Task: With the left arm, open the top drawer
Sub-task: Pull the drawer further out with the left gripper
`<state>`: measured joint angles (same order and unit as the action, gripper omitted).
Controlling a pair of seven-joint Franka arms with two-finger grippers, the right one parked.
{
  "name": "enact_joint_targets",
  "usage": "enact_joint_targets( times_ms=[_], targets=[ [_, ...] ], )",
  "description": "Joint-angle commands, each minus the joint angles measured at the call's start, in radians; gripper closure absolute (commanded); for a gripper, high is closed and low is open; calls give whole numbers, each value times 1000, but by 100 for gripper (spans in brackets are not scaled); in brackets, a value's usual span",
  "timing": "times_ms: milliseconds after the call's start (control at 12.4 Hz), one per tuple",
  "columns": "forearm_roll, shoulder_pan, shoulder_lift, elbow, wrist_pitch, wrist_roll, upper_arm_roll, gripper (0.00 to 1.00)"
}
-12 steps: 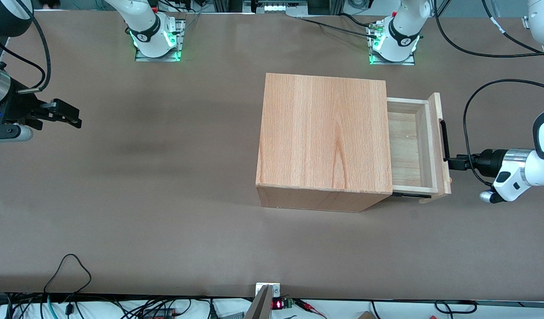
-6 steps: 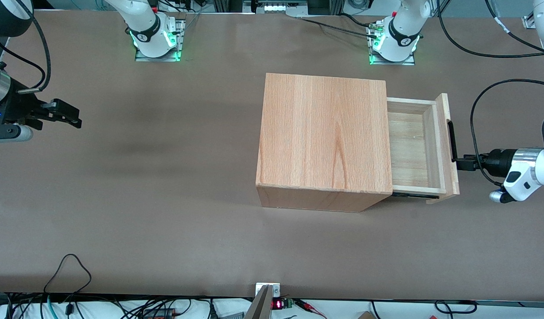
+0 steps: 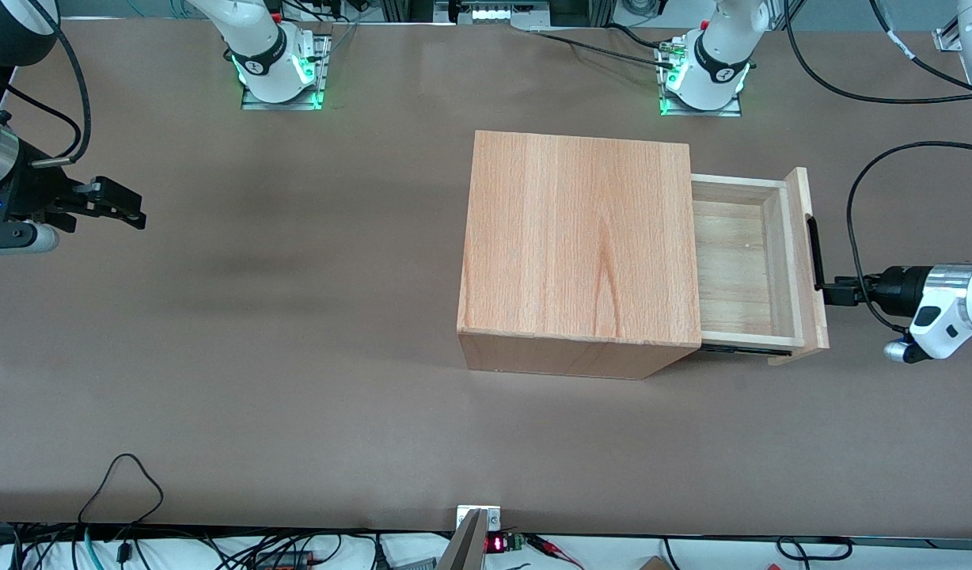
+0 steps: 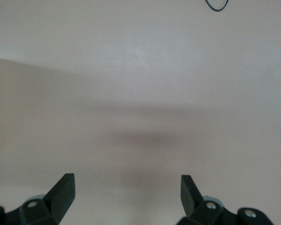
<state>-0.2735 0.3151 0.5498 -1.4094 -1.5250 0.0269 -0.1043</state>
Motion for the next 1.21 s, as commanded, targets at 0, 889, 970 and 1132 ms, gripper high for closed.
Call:
enact_joint_targets(
  times_ms=[0, 889, 970, 1132],
  targets=[
    [28, 4, 38, 79, -21, -13, -2, 0],
    [54, 24, 41, 98, -49, 1, 5, 0],
    [54, 24, 41, 98, -50, 1, 5, 0],
    [54, 35, 41, 98, -56, 7, 6, 0]
  ],
)
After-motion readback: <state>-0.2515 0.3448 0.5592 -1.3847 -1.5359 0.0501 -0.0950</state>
